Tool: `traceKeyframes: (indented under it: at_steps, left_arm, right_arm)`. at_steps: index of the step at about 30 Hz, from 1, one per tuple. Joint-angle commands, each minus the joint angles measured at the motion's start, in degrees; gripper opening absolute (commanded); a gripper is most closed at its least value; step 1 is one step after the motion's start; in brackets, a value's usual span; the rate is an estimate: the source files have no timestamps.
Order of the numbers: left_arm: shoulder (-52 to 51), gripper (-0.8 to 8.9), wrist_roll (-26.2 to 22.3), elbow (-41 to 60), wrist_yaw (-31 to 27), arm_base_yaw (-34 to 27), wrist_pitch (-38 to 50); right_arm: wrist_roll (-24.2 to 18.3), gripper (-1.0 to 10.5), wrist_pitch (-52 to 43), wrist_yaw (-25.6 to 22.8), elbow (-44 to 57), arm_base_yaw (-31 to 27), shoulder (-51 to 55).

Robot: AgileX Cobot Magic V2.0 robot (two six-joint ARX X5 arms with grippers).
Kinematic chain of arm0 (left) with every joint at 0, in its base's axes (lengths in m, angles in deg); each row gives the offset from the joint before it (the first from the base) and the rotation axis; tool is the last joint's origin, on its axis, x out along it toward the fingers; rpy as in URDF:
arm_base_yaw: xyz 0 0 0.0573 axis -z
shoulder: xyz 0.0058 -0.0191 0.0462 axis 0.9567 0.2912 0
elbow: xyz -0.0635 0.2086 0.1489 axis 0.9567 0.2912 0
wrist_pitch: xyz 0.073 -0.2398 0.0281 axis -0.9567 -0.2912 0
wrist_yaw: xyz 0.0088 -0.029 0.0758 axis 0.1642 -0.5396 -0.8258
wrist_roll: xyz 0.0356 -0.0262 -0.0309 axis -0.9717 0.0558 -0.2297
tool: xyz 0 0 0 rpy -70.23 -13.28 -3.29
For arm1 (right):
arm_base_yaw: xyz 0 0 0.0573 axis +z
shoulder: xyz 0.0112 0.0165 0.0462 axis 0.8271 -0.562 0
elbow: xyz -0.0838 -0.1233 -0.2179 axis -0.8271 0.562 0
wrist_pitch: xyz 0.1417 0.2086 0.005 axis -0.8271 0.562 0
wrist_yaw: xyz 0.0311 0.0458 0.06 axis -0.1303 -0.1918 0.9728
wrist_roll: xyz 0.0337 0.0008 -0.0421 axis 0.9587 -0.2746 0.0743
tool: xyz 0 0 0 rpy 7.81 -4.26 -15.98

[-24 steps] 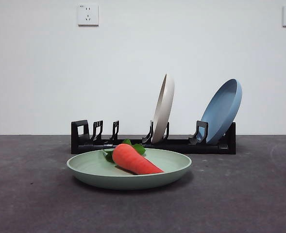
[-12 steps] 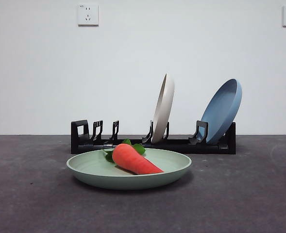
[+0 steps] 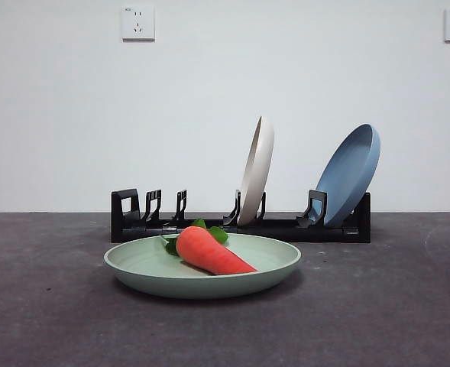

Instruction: Take the green plate from the plate rack,put the plate on the table,take the carrot from the table,put the carrot in the plate

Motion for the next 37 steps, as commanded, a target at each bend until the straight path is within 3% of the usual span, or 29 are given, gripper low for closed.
traceKeyframes:
  at_steps: [1, 7, 10, 17, 24, 30, 37]
  left_arm:
    - [-0.20, -0.03, 0.35, 0.79, 0.24, -0.20, 0.33]
    - [-0.20, -0.03, 0.35, 0.79, 0.24, -0.20, 0.33]
    - [-0.20, -0.03, 0.35, 0.79, 0.24, -0.20, 0.33]
    - [-0.20, -0.03, 0.35, 0.79, 0.24, -0.20, 0.33]
    - [-0.20, -0.03, 0.35, 0.79, 0.24, -0.20, 0.33]
    - [-0.20, -0.03, 0.35, 0.79, 0.24, -0.20, 0.33]
    - [-0.20, -0.03, 0.35, 0.79, 0.24, -0.20, 0.33]
  right_arm:
    - [0.13, 0.0, -0.37, -0.13, 0.13, 0.09, 0.09]
    - [0.00, 0.0, -0.37, -0.20, 0.13, -0.15, 0.33]
    - [-4.90, 0.0, -2.78, -2.12, 0.17, -2.82, 2.67]
    - [-6.56, 0.0, -27.89, 2.12, 7.04, -19.91, 12.11]
    - [-7.96, 0.0, -47.39, 2.91, 25.79, -33.46, 24.04]
    - [-7.41, 0.0, -59.93, 2.60, 42.75, -36.52, 34.64]
    - [-7.13, 0.0, -61.61, 2.43, 53.02, -36.79, 41.90]
